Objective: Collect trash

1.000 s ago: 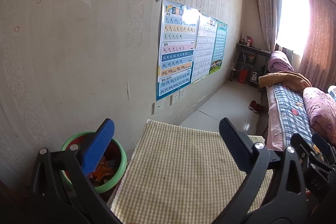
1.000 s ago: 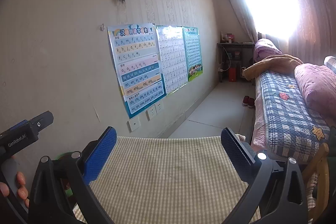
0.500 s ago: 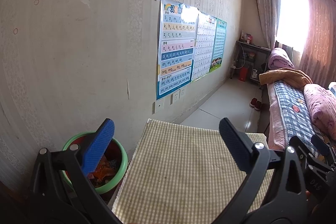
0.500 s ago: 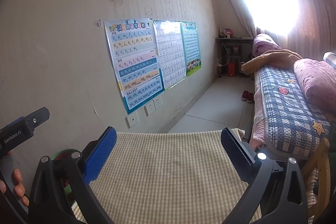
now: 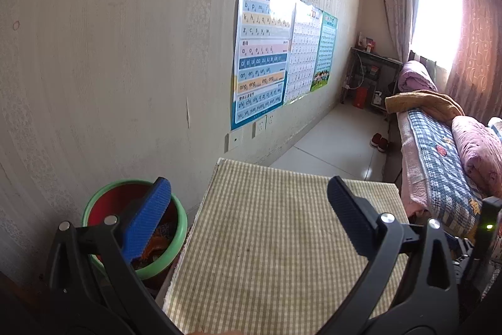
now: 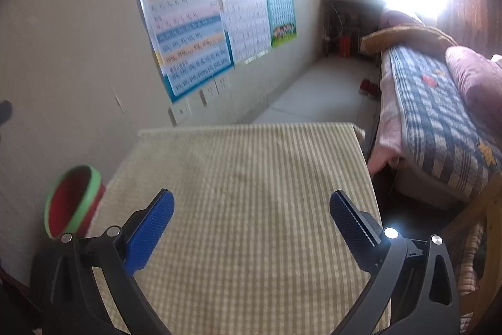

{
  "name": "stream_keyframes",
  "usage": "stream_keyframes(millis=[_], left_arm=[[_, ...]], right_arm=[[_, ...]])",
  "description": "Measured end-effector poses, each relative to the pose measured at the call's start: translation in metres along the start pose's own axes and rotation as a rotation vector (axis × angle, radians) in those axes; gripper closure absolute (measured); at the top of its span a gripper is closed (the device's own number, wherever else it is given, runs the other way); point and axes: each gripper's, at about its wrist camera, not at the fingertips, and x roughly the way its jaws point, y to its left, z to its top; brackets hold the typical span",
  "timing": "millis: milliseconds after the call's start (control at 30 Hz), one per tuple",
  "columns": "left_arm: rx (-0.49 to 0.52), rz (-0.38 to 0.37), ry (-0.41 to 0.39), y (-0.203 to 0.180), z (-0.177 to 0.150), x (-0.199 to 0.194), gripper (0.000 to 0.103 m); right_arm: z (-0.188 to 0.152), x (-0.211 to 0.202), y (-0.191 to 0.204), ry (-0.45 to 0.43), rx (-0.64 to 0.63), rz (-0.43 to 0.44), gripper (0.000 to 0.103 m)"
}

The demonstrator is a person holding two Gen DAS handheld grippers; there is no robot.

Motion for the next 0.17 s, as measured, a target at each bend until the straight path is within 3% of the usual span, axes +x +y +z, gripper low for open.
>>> stream_keyframes(millis=[100, 167], left_arm=[[-0.010, 0.009, 0.076, 0.020, -0.024, 0.013, 0.005], [-0.007, 0.055, 0.141, 0.035, -0.044, 0.021, 0.005]], right_arm=[[-0.036, 0.051, -0.027, 0.115, -0.023, -0.089, 0.007], [-0.059, 0.076, -0.041, 0.170, -0.017, -0.111, 0.007]])
